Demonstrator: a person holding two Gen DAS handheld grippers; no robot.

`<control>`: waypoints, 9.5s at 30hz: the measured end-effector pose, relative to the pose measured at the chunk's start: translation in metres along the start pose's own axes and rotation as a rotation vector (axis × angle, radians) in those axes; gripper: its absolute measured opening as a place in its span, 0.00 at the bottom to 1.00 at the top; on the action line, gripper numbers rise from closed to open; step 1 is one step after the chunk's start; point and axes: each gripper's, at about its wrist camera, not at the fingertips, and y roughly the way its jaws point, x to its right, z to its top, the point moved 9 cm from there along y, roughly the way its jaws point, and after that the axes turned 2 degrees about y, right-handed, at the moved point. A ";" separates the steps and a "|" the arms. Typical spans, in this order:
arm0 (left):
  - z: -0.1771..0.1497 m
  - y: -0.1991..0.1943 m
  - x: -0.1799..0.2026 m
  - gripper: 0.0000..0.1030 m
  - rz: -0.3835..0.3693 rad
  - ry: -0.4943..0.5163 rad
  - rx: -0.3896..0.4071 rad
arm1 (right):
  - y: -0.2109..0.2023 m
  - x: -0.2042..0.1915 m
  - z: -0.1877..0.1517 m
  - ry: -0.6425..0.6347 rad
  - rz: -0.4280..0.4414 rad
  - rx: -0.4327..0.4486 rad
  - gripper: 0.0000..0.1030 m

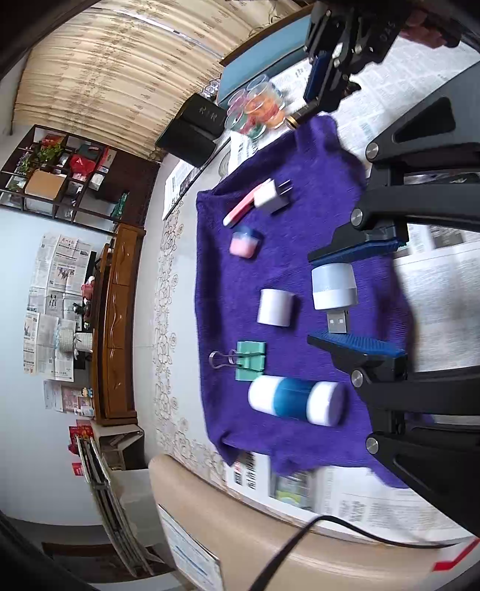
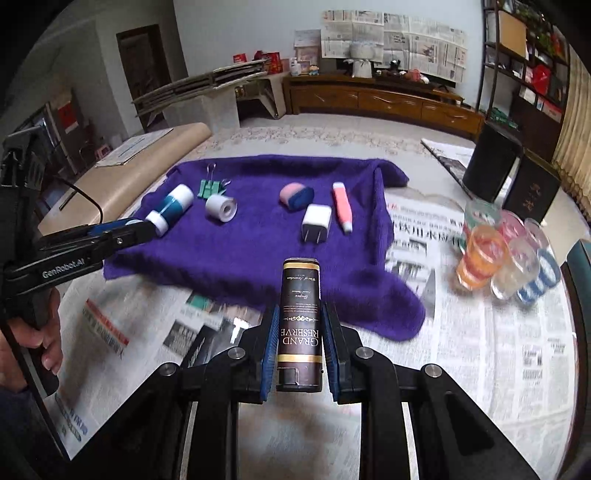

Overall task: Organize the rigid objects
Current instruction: 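Place USB light on towel with left tool while right tool lays brown tube there, then open both tools and withdraw them back over the newspaper, then grasp the black Horizon marker on the newspaper with the left tool, then hold Horizon marker with left tool while right tool grasps glass pill jar, then carry marker onto towel with left tool while right tool lays pill jar there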

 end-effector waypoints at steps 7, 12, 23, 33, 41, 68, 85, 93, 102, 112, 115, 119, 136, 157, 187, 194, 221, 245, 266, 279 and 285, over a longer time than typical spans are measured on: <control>0.006 0.035 -0.007 0.33 0.016 0.017 -0.045 | 0.010 0.003 0.033 0.017 0.007 0.022 0.23; 0.005 0.044 -0.011 0.33 0.027 0.021 -0.061 | 0.023 -0.006 0.059 0.007 0.025 0.033 0.23; -0.002 0.058 -0.011 0.33 0.003 0.028 -0.089 | 0.085 -0.046 0.071 -0.086 0.082 -0.059 0.23; -0.013 0.069 -0.002 0.33 0.024 0.118 -0.131 | 0.111 -0.034 0.046 -0.093 0.040 -0.150 0.23; -0.014 0.069 0.002 0.35 0.040 0.172 -0.121 | 0.116 -0.030 0.039 -0.124 0.028 -0.159 0.23; -0.024 -0.013 0.029 0.86 -0.033 0.093 -0.003 | 0.018 -0.002 0.019 0.043 0.033 -0.038 0.48; -0.110 -0.019 0.060 1.00 0.016 0.059 -0.134 | -0.034 0.032 -0.056 0.175 -0.081 0.006 1.00; -0.109 0.000 0.060 1.00 0.060 0.056 -0.158 | -0.033 0.042 -0.078 0.190 -0.069 -0.011 1.00; -0.113 0.010 0.068 1.00 0.113 0.084 -0.178 | -0.031 0.050 -0.088 0.201 -0.058 -0.022 1.00; -0.108 0.002 0.080 0.62 0.082 0.133 -0.135 | -0.031 0.066 -0.095 0.223 -0.078 -0.036 1.00; -0.109 0.000 0.083 0.51 0.069 0.144 -0.133 | -0.032 0.068 -0.095 0.230 -0.079 -0.034 1.00; -0.111 -0.003 0.084 0.40 0.052 0.152 -0.127 | -0.032 0.069 -0.096 0.229 -0.081 -0.038 1.00; -0.114 -0.009 0.089 0.20 0.016 0.149 -0.123 | -0.028 0.064 -0.099 0.211 -0.081 -0.054 1.00; -0.116 -0.029 0.026 0.20 0.021 0.084 -0.089 | 0.009 -0.022 -0.065 0.036 0.078 -0.071 0.98; -0.117 -0.032 0.013 0.20 -0.034 0.020 -0.075 | 0.038 -0.049 -0.066 -0.159 0.000 -0.162 0.46; -0.116 -0.036 0.011 0.20 -0.028 0.022 -0.069 | 0.034 -0.048 -0.066 -0.112 0.021 -0.156 0.40; -0.017 -0.027 0.003 0.20 -0.022 0.057 -0.017 | -0.008 -0.007 0.012 -0.008 0.031 -0.030 0.40; 0.010 0.014 -0.029 0.20 -0.008 0.039 -0.035 | 0.123 -0.058 0.095 -0.104 0.111 -0.121 0.40; -0.009 0.025 -0.006 0.20 -0.048 0.116 -0.096 | 0.168 -0.048 0.098 -0.175 0.042 -0.161 0.39; 0.001 0.040 0.029 0.20 -0.089 0.153 -0.103 | 0.117 -0.028 0.092 -0.084 0.124 -0.101 0.65; -0.005 0.062 0.054 0.20 -0.102 0.205 -0.158 | 0.079 0.009 0.076 -0.036 0.062 -0.079 0.65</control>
